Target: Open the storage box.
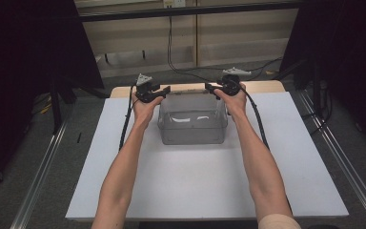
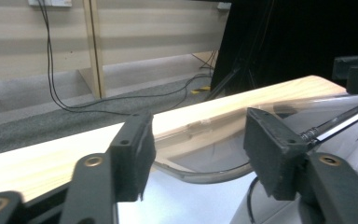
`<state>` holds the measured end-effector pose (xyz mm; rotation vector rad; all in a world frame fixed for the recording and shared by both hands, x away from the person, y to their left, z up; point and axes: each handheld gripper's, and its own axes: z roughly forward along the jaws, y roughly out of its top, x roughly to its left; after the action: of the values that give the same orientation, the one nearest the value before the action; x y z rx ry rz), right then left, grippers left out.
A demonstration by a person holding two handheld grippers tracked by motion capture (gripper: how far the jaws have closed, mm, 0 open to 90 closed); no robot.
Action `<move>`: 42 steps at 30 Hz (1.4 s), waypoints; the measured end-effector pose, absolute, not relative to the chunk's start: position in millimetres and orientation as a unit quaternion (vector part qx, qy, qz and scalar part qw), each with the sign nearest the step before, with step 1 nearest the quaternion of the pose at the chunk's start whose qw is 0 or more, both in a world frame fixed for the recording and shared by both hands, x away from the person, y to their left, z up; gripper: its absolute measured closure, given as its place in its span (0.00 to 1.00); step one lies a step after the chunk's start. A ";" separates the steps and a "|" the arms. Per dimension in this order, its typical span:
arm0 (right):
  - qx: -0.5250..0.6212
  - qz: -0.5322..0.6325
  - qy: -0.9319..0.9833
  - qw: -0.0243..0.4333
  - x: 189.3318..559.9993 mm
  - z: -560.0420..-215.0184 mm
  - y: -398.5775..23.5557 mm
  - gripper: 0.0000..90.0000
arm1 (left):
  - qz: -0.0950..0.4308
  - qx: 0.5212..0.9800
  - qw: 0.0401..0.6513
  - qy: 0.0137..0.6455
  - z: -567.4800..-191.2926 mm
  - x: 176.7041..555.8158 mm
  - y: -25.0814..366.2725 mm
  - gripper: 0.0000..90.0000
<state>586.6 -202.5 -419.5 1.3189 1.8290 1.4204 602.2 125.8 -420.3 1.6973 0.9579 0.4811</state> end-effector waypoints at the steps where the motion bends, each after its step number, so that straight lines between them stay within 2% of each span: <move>1: 0.483 0.516 0.667 0.235 586.4 -420.2 -204.0 0.35 | 0.203 0.713 0.537 0.402 -419.9 602.1 126.2 0.44; 4: 0.489 0.515 0.663 0.235 585.2 -420.5 -209.0 0.28 | 0.203 0.713 0.536 0.404 -418.7 601.9 128.0 0.36; 13: 0.483 0.523 0.656 0.250 576.3 -414.9 -217.2 0.20 | 0.206 0.717 0.528 0.406 -408.5 595.7 132.2 0.15; 18: 0.481 0.523 0.653 0.261 567.5 -411.3 -224.4 0.13 | 0.201 0.710 0.533 0.413 -405.4 588.7 136.5 0.08; 24: 0.483 0.526 0.644 0.274 558.1 -408.6 -231.1 0.04 | 0.207 0.695 0.549 0.417 -402.9 578.6 139.5 0.08; 28: 0.475 0.527 0.642 0.290 550.7 -404.9 -233.6 0.00 | 0.199 0.701 0.548 0.411 -399.2 574.1 140.2 0.05; 33: 0.470 0.538 0.635 0.294 543.0 -399.8 -232.6 0.00 | 0.205 0.696 0.560 0.400 -397.6 562.9 141.9 0.04; 42: 0.447 0.519 0.649 0.332 521.3 -397.2 -227.4 0.02 | 0.230 0.701 0.566 0.368 -395.7 534.9 152.8 0.06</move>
<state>521.3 -227.4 -397.2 1.1679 1.6954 1.3553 534.9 152.8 -395.7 1.6481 0.8653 0.5400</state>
